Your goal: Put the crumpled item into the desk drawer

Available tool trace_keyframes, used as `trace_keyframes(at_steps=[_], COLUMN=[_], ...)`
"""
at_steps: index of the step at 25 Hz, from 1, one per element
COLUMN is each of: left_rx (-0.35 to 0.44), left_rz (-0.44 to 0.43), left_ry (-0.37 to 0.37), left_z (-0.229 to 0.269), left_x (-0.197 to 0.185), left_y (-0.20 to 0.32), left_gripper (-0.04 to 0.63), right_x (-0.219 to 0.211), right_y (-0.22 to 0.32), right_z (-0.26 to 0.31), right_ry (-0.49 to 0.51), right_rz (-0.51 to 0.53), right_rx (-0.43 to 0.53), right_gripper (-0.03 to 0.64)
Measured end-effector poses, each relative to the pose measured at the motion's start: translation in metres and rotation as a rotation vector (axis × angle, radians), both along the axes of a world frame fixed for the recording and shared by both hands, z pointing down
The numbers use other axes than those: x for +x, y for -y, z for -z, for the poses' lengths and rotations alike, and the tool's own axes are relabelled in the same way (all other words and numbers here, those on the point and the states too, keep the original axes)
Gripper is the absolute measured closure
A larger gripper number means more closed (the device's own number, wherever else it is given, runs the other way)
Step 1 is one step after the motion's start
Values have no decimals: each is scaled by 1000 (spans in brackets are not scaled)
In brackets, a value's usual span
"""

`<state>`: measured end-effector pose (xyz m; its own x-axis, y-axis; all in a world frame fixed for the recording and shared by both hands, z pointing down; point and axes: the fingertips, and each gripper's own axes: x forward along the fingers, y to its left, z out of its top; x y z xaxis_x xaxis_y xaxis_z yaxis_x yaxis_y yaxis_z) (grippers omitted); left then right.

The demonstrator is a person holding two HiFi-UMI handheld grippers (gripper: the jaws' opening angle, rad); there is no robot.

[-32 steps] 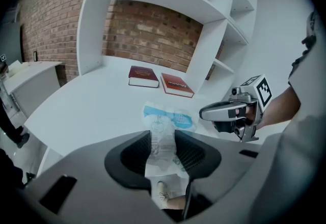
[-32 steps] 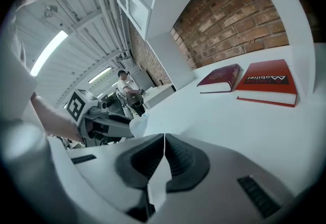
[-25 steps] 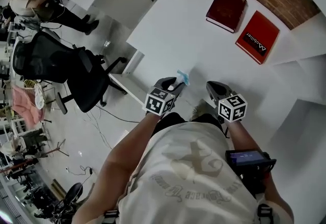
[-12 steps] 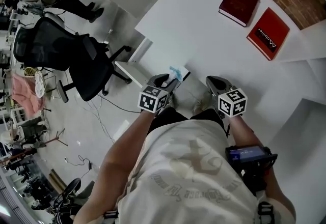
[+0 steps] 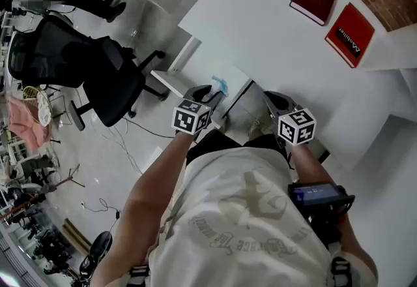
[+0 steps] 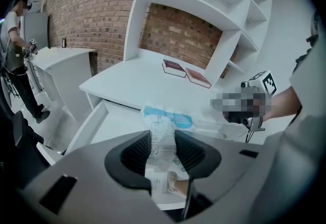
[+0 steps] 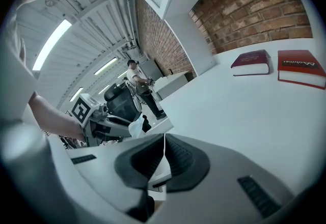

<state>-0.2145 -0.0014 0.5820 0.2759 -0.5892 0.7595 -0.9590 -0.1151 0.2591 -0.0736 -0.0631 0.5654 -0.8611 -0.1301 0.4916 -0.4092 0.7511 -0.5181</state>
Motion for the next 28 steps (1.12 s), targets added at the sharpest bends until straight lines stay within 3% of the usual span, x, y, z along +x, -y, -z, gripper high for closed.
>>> trace_keyframes(at_steps=[14,23,28], left_rx=[-16,-40,-42], left_rz=[-62,-174,-256], left_ry=[-74,-92,-84], left_z=[-18,-32,-48], left_x=[-56,-56,-73], left_y=[-17,12,5], left_gripper=[434,434,433], right_x=[-53,-61,-80], right_y=[-31,-13,-33], right_z=[3,2,-4], right_ry=[-64,-108,-119], right_rz=[-72,-159,-231], right_rx=[22,20,25], right_gripper=[594,594,594])
